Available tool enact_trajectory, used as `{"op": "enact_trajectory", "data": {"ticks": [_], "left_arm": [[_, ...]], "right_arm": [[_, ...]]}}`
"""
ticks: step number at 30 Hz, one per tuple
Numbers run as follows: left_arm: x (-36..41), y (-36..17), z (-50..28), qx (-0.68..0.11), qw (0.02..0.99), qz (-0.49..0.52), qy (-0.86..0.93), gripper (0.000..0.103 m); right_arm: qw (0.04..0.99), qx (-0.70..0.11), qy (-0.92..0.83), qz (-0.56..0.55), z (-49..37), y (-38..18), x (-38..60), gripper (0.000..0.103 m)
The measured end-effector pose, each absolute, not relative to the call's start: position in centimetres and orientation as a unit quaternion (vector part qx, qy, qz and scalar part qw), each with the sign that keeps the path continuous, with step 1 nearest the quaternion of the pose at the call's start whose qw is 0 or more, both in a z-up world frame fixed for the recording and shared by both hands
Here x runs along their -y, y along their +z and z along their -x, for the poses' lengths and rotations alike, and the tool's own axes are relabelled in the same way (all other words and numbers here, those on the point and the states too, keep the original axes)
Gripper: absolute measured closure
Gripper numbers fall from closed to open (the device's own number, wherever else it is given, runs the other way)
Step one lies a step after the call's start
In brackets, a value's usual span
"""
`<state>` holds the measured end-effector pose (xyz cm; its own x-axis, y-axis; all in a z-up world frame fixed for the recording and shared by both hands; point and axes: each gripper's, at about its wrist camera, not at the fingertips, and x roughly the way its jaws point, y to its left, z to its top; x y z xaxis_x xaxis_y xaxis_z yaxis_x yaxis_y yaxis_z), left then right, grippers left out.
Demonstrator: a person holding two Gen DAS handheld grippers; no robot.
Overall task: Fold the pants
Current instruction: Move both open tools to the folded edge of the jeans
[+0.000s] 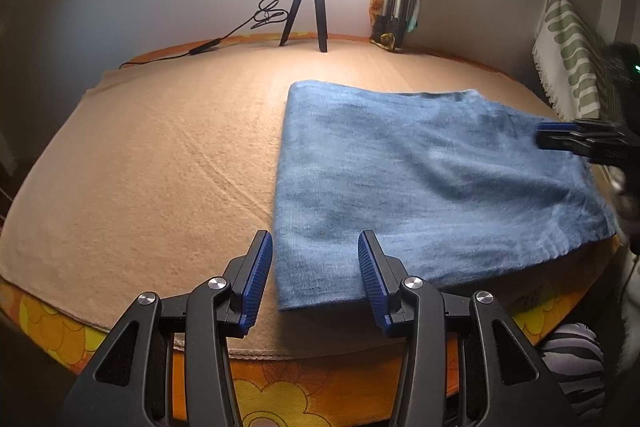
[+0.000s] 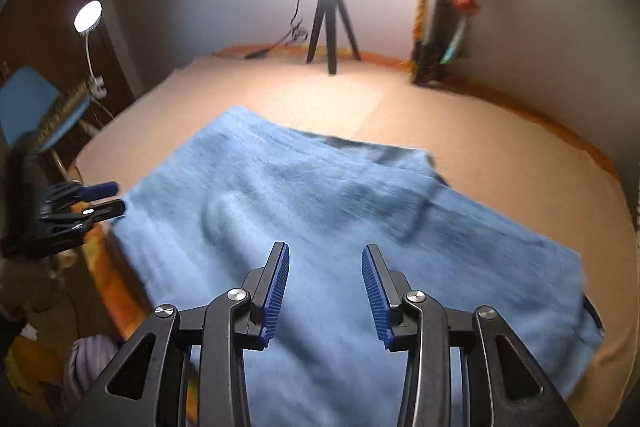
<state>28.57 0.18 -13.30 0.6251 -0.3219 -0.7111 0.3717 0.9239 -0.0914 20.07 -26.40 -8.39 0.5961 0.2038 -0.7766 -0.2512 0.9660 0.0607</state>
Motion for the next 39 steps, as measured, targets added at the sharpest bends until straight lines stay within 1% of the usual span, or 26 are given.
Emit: {"op": "enact_trajectory", "data": {"ticks": [6,12,15,19,22,23,29,32,39], "left_arm": [[-0.4,-13.5,-28.3,-0.391,0.899,-0.025,-0.194,0.060],[-0.8,-13.7,-28.5,-0.395,0.896,-0.011,-0.202,0.060],[-1.0,-13.8,-28.7,-0.396,0.895,-0.004,-0.206,0.060],[-1.3,-14.0,-29.1,-0.402,0.891,0.007,-0.212,0.059],[-1.4,-14.1,-29.4,-0.406,0.888,0.010,-0.214,0.058],[-1.4,-14.1,-29.5,-0.406,0.888,0.010,-0.216,0.058],[-1.7,-14.3,-29.6,-0.412,0.884,0.028,-0.221,0.058],[-1.9,-14.3,-29.5,-0.412,0.883,0.030,-0.221,0.058],[-2.3,-14.2,-29.3,-0.412,0.882,0.038,-0.226,0.058]], "right_arm": [[0.876,-0.469,0.111,0.026,-24.6,-11.5,25.7,0.064],[0.858,-0.504,0.098,0.020,-26.0,-13.4,26.7,0.063],[0.853,-0.512,0.093,0.036,-26.1,-13.1,26.1,0.062],[0.852,-0.510,0.116,0.021,-26.5,-11.0,24.7,0.061],[0.854,-0.499,0.149,0.015,-27.4,-8.7,22.0,0.052],[0.853,-0.498,0.158,0.010,-27.9,-8.3,21.3,0.051],[0.838,-0.505,0.205,0.004,-30.4,-6.7,14.9,0.050],[0.828,-0.518,0.214,-0.005,-31.9,-6.9,12.4,0.050],[0.818,-0.534,0.213,0.013,-34.2,-7.9,7.9,0.050]]}}
